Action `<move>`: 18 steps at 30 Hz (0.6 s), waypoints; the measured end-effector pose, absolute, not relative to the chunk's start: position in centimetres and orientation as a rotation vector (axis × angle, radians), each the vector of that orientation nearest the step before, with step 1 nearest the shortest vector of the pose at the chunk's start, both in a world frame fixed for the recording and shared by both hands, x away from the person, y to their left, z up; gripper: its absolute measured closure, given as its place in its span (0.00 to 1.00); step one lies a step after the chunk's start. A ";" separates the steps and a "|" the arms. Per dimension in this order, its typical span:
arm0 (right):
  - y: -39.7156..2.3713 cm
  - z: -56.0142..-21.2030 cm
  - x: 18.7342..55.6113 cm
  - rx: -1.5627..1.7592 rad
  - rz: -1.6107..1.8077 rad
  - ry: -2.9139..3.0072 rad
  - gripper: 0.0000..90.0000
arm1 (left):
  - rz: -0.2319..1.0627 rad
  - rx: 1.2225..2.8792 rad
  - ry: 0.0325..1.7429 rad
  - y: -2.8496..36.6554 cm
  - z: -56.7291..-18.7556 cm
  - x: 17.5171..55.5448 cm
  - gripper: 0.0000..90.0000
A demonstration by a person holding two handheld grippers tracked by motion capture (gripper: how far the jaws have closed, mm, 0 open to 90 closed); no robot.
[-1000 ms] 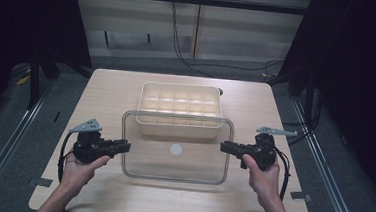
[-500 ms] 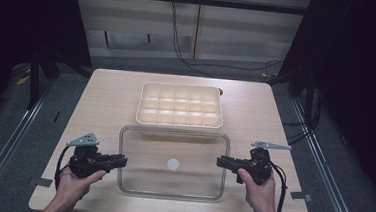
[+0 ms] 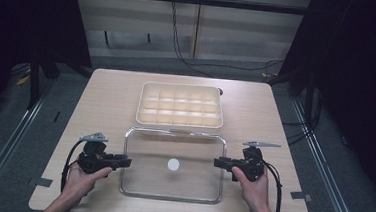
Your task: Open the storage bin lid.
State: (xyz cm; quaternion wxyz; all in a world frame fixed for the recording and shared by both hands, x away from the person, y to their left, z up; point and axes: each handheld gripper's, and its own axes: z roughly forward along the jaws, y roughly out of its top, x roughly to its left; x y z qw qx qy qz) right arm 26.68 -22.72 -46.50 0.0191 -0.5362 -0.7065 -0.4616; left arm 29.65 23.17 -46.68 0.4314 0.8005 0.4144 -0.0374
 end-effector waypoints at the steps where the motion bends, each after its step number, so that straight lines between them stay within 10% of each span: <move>1: -22.8 -46.7 26.8 -1.664 -1.429 -2.191 0.72 | -0.105 2.001 1.034 23.2 -46.8 29.8 0.74; 18: -22.3 -49.4 28.4 -1.736 -1.307 -2.216 0.59 | -0.136 2.045 1.096 22.9 -48.8 30.9 0.72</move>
